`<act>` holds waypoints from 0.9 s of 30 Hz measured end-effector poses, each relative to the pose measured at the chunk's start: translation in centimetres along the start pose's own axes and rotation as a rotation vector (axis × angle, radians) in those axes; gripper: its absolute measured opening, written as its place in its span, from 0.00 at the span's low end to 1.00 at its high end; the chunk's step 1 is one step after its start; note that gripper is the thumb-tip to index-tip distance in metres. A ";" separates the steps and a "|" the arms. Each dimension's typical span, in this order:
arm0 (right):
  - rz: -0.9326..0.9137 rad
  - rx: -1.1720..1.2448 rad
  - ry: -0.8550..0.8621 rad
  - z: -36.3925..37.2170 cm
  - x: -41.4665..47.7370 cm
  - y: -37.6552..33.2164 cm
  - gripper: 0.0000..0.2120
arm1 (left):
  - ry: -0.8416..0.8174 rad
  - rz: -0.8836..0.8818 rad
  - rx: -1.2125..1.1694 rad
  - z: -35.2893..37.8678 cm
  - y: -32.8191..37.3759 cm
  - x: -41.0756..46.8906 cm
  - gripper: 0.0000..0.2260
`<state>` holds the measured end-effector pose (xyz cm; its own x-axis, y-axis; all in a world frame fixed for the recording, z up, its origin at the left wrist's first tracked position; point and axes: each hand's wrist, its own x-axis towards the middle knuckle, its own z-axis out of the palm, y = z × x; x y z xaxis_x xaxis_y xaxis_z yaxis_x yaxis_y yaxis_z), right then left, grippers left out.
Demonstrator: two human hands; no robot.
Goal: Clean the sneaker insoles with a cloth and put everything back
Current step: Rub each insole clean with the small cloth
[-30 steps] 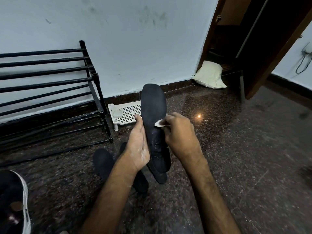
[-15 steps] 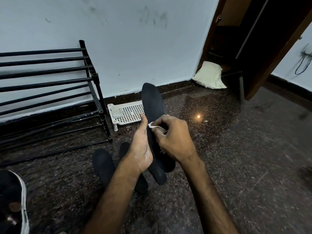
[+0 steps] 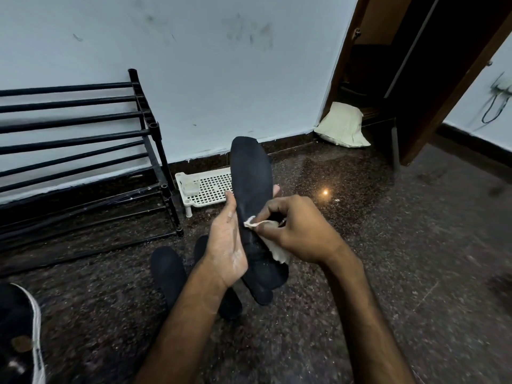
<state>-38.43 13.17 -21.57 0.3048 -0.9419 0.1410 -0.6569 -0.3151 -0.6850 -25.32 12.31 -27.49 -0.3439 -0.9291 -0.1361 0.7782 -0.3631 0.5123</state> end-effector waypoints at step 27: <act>-0.044 -0.261 0.140 -0.7 0.4 0.4 0.05 | -0.050 -0.114 -0.031 -0.1 -0.3 -0.1 0.25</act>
<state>-39.03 12.58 -21.30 0.2510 -0.9278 0.2759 -0.8057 -0.3582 -0.4718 -25.48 12.55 -27.69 -0.4561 -0.8774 -0.1487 0.7482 -0.4685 0.4698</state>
